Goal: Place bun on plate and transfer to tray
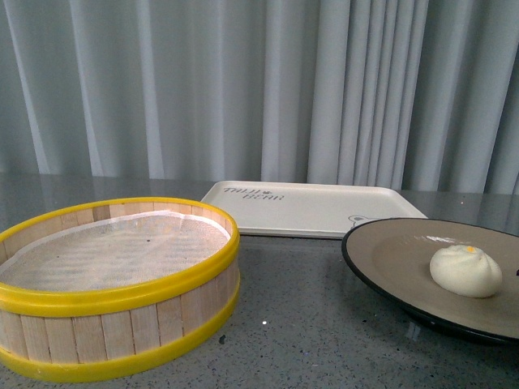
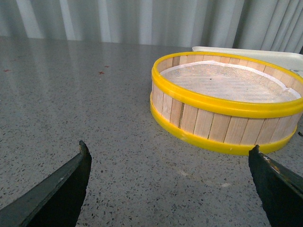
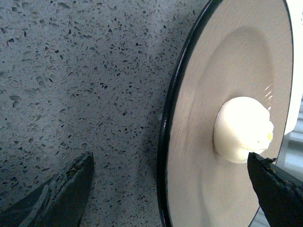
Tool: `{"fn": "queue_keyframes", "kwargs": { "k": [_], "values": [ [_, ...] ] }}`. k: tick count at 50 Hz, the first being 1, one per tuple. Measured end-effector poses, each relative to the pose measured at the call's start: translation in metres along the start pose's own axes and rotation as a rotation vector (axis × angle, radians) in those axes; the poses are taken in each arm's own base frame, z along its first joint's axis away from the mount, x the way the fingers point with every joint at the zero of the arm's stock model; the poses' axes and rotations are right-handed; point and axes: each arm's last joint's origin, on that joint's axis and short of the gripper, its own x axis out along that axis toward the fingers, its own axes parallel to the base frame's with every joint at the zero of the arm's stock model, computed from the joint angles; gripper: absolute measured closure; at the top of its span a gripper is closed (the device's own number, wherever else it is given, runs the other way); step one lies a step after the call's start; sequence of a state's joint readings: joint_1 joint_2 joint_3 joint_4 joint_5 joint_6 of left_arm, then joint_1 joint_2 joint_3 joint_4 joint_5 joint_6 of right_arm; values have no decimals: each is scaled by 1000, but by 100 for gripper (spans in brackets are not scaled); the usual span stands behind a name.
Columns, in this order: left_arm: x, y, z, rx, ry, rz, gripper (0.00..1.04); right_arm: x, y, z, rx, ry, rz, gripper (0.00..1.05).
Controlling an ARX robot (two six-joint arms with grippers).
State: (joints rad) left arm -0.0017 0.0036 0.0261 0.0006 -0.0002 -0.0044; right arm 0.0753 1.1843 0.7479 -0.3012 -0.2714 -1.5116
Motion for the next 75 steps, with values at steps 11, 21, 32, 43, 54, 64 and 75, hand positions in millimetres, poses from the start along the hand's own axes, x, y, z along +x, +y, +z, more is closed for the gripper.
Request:
{"fn": "queue_keyframes", "kwargs": {
  "k": [11,21,32,43,54,64,75],
  "values": [
    [0,0,0,0,0,0,7,10,-5,-8,-9,14,26,8],
    [0,0,0,0,0,0,7,20,-10,-14,-10,19,34,23],
    [0,0,0,0,0,0,7,30,-9,-17,-29,33,48,53],
    [0,0,0,0,0,0,7,30,-12,-15,-130,45,4,88],
    [0,0,0,0,0,0,7,20,-13,-6,-197,84,-90,102],
    [0,0,0,0,0,0,7,15,-21,-2,-227,113,-169,102],
    [0,0,0,0,0,0,7,10,-71,-3,-224,166,-355,102]
  ]
}}
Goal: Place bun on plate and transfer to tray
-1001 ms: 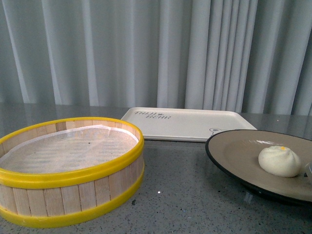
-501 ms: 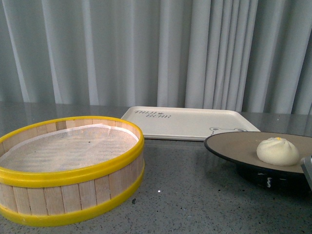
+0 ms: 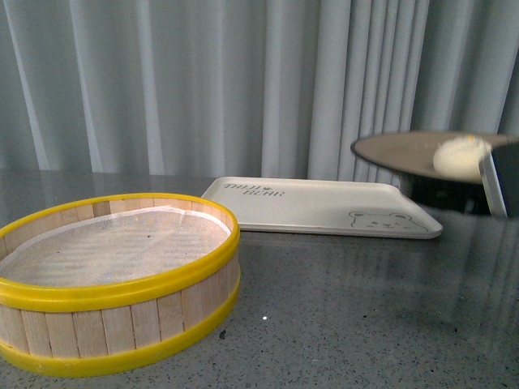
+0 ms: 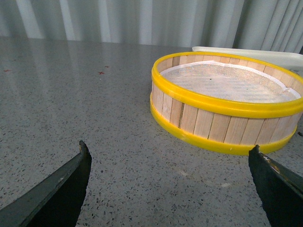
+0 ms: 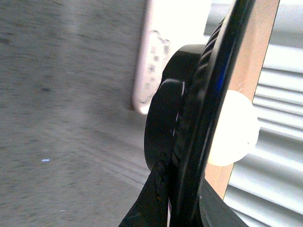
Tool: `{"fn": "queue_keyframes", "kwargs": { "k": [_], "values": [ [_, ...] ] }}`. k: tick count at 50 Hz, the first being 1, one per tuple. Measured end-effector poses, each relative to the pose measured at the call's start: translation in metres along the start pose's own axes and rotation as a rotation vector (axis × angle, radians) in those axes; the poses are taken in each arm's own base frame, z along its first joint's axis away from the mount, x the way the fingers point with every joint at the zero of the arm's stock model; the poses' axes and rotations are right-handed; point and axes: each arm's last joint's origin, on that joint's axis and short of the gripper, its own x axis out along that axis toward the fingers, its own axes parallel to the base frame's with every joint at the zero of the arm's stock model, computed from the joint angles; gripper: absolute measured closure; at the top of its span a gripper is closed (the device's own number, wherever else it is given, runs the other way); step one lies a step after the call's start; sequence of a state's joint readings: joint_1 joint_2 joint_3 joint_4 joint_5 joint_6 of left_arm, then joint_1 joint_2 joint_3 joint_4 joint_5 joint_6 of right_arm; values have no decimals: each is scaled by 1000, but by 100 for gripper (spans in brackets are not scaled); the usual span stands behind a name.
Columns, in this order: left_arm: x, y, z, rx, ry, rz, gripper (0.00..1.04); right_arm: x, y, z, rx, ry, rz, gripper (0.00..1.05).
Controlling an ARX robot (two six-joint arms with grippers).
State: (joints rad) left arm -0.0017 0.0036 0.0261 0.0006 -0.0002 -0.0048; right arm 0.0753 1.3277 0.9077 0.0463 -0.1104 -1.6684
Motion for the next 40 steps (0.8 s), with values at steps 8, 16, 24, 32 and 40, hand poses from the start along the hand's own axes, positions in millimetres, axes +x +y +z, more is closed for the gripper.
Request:
{"fn": "queue_keyframes", "kwargs": {
  "k": [8,16,24,32,40],
  "values": [
    [0,0,0,0,0,0,7,24,-33,-10,50,-93,-55,102],
    [0,0,0,0,0,0,7,64,-40,-13,75,-139,-32,102],
    [0,0,0,0,0,0,7,103,-42,-15,81,-154,13,102],
    [0,0,0,0,0,0,7,132,-43,-19,68,-154,52,102],
    [0,0,0,0,0,0,7,154,-39,-20,46,-155,90,102]
  ]
}}
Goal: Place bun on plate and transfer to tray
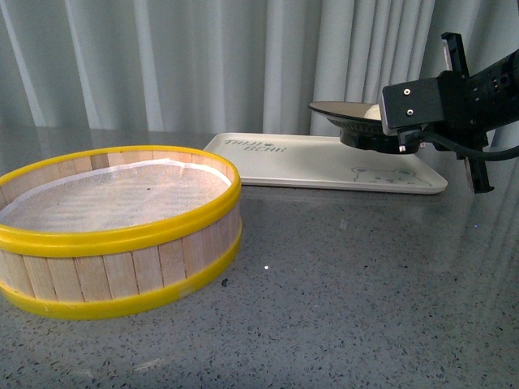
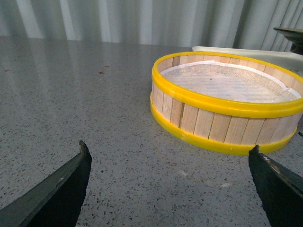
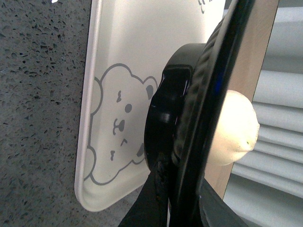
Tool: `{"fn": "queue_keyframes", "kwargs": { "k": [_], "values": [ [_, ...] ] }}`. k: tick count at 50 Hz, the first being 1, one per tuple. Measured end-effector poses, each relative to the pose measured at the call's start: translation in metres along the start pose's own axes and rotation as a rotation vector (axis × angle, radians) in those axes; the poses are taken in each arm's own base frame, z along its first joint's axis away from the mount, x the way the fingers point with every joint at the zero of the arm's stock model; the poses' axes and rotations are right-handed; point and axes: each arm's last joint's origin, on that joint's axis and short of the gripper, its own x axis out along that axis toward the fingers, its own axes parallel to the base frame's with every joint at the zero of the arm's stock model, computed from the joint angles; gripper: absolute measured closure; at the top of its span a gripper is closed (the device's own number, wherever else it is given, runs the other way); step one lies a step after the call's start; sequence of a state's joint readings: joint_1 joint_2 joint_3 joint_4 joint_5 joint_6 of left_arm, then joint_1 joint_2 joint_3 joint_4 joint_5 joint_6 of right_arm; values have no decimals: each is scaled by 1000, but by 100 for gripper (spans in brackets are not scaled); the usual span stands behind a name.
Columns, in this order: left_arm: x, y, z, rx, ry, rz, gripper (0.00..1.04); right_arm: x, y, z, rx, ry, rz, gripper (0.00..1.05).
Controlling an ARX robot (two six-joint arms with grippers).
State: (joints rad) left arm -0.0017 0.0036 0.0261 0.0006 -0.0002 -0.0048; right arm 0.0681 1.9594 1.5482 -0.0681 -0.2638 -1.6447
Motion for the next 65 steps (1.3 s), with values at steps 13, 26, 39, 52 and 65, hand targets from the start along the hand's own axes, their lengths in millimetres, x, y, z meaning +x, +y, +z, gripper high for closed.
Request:
{"fn": "queue_keyframes", "kwargs": {
  "k": [13,26,39,52,65],
  "values": [
    [0,0,0,0,0,0,7,30,5,0,-24,-8,58,102],
    [0,0,0,0,0,0,7,47,-1,2,-27,-7,93,102],
    [0,0,0,0,0,0,7,55,-2,2,2,-4,104,102],
    [0,0,0,0,0,0,7,53,3,5,54,0,150,88],
    [0,0,0,0,0,0,7,28,5,11,135,-37,169,41]
  ]
}}
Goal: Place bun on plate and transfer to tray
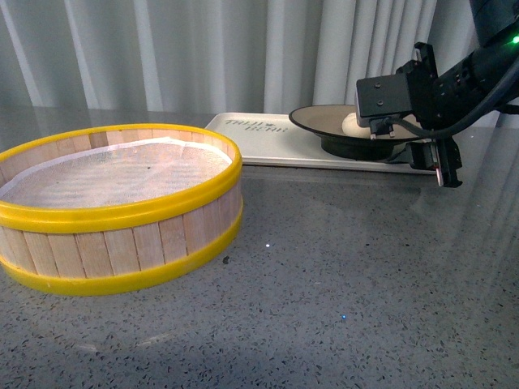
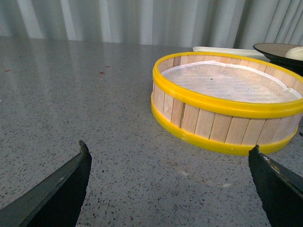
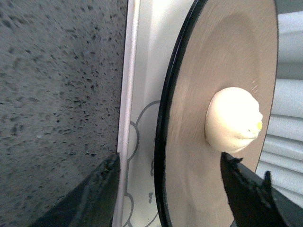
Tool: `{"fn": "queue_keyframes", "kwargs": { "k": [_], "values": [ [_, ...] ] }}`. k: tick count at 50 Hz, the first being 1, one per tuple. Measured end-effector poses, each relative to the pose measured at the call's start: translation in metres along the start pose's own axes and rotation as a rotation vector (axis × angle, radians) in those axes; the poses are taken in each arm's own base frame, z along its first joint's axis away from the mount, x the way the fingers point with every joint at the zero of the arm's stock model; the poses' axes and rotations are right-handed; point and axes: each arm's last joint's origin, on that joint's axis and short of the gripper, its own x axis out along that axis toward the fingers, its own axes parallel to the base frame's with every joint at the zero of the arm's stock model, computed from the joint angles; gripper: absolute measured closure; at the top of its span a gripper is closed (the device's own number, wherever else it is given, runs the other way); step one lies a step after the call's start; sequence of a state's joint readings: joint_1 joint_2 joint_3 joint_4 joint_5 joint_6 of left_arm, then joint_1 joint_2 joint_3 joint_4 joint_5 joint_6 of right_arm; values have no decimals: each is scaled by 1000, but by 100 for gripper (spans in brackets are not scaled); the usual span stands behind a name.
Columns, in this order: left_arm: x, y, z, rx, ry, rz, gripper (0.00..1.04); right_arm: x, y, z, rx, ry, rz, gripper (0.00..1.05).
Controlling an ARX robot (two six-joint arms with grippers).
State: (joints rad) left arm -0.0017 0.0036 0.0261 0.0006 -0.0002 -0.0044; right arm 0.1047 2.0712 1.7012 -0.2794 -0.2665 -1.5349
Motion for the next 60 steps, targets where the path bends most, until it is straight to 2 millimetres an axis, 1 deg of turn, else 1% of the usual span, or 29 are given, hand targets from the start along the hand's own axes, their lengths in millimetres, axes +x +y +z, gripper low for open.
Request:
{"fn": "queue_keyframes", "kwargs": {
  "k": [4,6,9,10,11,12,15,19,20,22,23,26,29,31,33,34,35,38,39,41,42,44,45,46,51,55,58,59,60],
  "values": [
    [0,0,0,0,0,0,7,-9,1,3,15,-23,-10,30],
    [0,0,0,0,0,0,7,-12,1,4,17,-31,-16,26],
    [0,0,0,0,0,0,7,-22,4,7,36,-58,-22,16],
    [0,0,0,0,0,0,7,-27,5,9,44,-72,-25,11],
    [0,0,0,0,0,0,7,-32,6,11,54,-84,-31,8],
    [0,0,0,0,0,0,7,-36,6,12,63,-93,-39,7],
    [0,0,0,0,0,0,7,-56,5,18,99,-118,-87,9],
    [0,0,0,0,0,0,7,-87,-1,22,178,-84,-260,9],
    [0,0,0,0,0,0,7,-99,-4,22,228,-57,-343,9],
    [0,0,0,0,0,0,7,-115,-6,23,297,-33,-450,9],
    [0,0,0,0,0,0,7,-124,-8,23,365,-43,-505,9],
    [0,0,0,0,0,0,7,-138,-12,24,460,-72,-565,9],
    [0,0,0,0,0,0,7,-141,-13,23,507,-79,-576,9],
    [0,0,0,0,0,0,7,-140,-10,22,599,-63,-620,12],
    [0,0,0,0,0,0,7,-138,0,20,723,-44,-693,19],
    [0,0,0,0,0,0,7,-138,3,19,766,-30,-717,21],
    [0,0,0,0,0,0,7,-137,10,18,857,-39,-744,25],
    [0,0,0,0,0,2,7,-136,30,17,1013,-85,-766,34],
    [0,0,0,0,0,2,7,-137,38,17,1087,-113,-769,37],
    [0,0,0,0,0,2,7,-141,53,17,1175,-150,-771,44],
    [0,0,0,0,0,1,7,-144,63,17,1237,-179,-775,50],
    [0,0,0,0,0,0,7,-149,76,17,1287,-202,-778,57],
    [0,0,0,0,0,0,7,-153,85,17,1313,-212,-782,62],
    [0,0,0,0,0,0,7,-154,88,17,1317,-214,-783,64],
    [0,0,0,0,0,0,7,-162,112,16,1362,-227,-789,80],
    [0,0,0,0,0,0,7,-165,128,16,1377,-233,-780,91],
    [0,0,0,0,0,0,7,-170,143,13,1381,-244,-757,101],
    [0,0,0,0,0,0,7,-172,150,12,1383,-241,-757,103],
    [0,0,0,0,0,0,7,-174,154,11,1388,-238,-761,103]
  ]
}}
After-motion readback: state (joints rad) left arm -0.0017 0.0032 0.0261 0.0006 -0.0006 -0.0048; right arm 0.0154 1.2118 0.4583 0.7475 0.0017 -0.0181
